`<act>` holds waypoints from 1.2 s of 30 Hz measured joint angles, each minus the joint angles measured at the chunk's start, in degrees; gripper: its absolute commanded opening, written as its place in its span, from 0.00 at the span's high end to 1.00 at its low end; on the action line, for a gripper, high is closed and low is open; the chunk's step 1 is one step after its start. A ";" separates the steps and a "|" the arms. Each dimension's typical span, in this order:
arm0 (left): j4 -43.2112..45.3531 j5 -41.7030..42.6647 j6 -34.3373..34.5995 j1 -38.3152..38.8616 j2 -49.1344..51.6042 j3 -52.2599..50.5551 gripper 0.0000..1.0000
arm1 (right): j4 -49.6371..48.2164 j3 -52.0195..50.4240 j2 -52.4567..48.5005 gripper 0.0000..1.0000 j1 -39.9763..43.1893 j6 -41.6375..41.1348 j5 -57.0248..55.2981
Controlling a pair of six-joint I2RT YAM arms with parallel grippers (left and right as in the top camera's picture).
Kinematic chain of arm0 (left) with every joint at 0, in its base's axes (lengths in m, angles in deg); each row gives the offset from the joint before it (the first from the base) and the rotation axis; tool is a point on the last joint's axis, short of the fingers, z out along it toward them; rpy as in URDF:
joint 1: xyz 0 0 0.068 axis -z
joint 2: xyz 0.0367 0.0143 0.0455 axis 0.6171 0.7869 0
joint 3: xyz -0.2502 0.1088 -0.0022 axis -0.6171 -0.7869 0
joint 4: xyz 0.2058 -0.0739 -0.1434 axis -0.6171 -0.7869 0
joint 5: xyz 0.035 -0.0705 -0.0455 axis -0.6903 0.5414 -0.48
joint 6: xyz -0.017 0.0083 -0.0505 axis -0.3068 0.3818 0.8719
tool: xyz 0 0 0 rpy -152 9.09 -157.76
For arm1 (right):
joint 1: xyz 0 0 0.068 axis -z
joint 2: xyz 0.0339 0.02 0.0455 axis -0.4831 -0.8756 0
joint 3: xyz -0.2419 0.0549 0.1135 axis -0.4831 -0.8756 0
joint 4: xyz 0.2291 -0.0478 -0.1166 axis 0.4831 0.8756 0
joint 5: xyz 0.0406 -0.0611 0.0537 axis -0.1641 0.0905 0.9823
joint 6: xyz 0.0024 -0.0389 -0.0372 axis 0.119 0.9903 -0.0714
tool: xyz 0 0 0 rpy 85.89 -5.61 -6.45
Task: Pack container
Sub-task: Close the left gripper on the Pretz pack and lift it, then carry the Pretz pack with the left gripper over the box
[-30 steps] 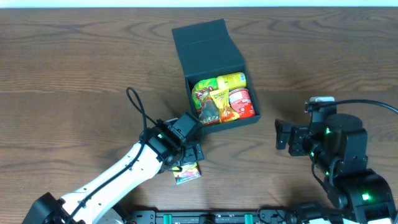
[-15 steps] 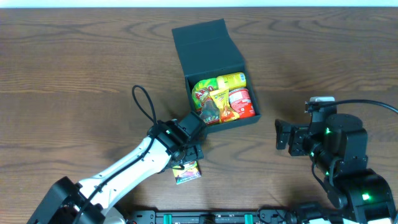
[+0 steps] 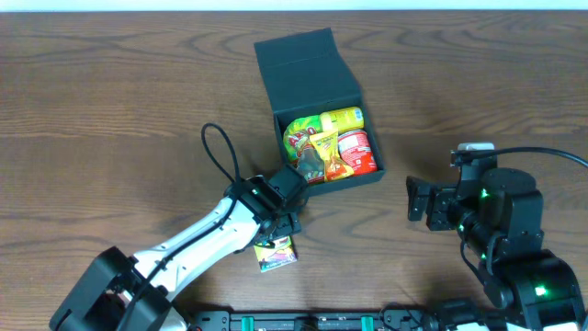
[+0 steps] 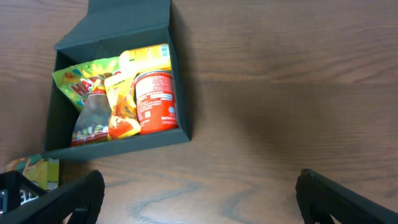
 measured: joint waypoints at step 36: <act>7.87 -0.81 0.02 0.22 2.62 -4.15 0.26 | 0.00 -0.02 0.00 0.01 0.00 0.00 0.00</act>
